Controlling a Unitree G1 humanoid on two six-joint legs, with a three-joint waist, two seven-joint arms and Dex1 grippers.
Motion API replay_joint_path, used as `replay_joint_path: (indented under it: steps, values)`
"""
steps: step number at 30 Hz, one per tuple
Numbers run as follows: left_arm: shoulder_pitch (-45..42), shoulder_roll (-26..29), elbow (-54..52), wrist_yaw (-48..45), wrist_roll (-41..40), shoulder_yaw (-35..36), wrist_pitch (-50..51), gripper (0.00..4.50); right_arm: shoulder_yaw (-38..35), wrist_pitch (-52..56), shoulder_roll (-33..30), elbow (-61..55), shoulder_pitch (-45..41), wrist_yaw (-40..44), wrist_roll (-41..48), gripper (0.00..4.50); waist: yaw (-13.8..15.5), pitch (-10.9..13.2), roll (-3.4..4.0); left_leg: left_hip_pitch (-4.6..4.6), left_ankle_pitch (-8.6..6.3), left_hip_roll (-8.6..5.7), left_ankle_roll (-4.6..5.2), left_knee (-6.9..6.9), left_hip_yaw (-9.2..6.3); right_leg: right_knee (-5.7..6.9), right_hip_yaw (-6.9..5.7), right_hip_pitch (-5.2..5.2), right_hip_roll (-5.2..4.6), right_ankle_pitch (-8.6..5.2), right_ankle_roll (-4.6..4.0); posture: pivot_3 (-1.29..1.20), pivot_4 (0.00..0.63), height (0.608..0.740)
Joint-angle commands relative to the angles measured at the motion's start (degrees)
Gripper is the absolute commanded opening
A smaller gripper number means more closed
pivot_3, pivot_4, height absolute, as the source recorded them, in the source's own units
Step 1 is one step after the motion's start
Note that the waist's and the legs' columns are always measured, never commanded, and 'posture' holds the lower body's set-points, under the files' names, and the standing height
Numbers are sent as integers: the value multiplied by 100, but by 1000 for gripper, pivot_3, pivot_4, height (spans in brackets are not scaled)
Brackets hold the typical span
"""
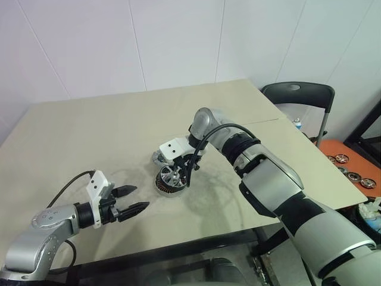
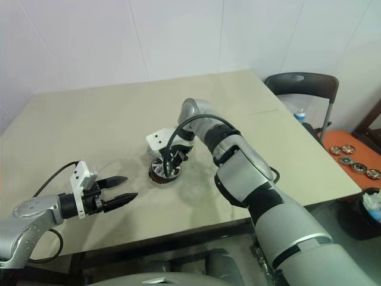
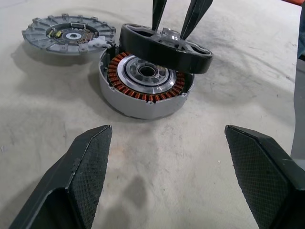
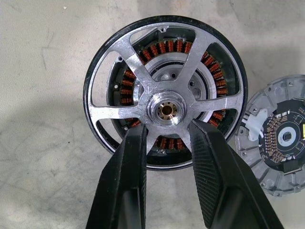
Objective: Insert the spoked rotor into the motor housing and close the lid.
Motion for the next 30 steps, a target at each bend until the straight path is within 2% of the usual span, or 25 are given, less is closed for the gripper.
replay_joint_path:
  steps: [1, 4, 8, 14, 19, 26, 30]
  values:
    - [-70, 0, -114, 14, -42, 96, -85, 4030, -140, -30, 38, -13, -223, -192, 11, 968, 0, 0, 0, 0, 0, 0, 0, 0, 0, 0, 0, 0, 0, 0, 0, 0, 0, 740]
    - [-108, 6, -89, 11, -40, 90, -84, 4030, -199, -10, 82, -51, -278, -118, 74, 968, -1, 0, 1, 0, 0, 0, 0, 0, 0, 0, 0, 0, 0, 0, 0, 0, 0, 740]
    - [-104, 11, -66, -2, -19, 80, -96, 4030, -505, 315, 192, -197, -449, 460, 441, 968, -10, 2, 3, -3, 0, 0, 0, -2, 0, 0, 0, -4, 0, 0, 0, 0, 0, 740]
    - [-133, -18, -52, 16, -18, 50, -91, 4030, -402, 106, 124, -348, -346, 653, 405, 968, 28, 1, 2, -11, -3, -4, -2, -4, -2, -9, -2, -6, -4, 0, 0, 0, 0, 740]
    - [-161, -39, -49, 40, -11, 39, -82, 4030, -413, 146, 183, -271, -317, 471, 305, 968, 18, 1, 2, -12, -4, -2, -2, -5, -2, -8, -2, -9, -3, 0, 0, 0, 0, 740]
    - [-150, -41, -59, 60, -11, 54, -77, 4030, -314, 325, 230, 90, -267, -328, -15, 968, 17, 2, 2, -12, -4, -2, -3, -4, -2, -5, -2, -10, -3, 0, 0, 0, 0, 740]
    - [-136, -35, -93, 73, -26, 71, -63, 4030, -273, 244, 190, 176, -221, -429, -143, 968, 16, 2, 2, -13, -4, -2, -3, -5, -1, -7, -2, -10, -3, 0, 0, 0, 0, 740]
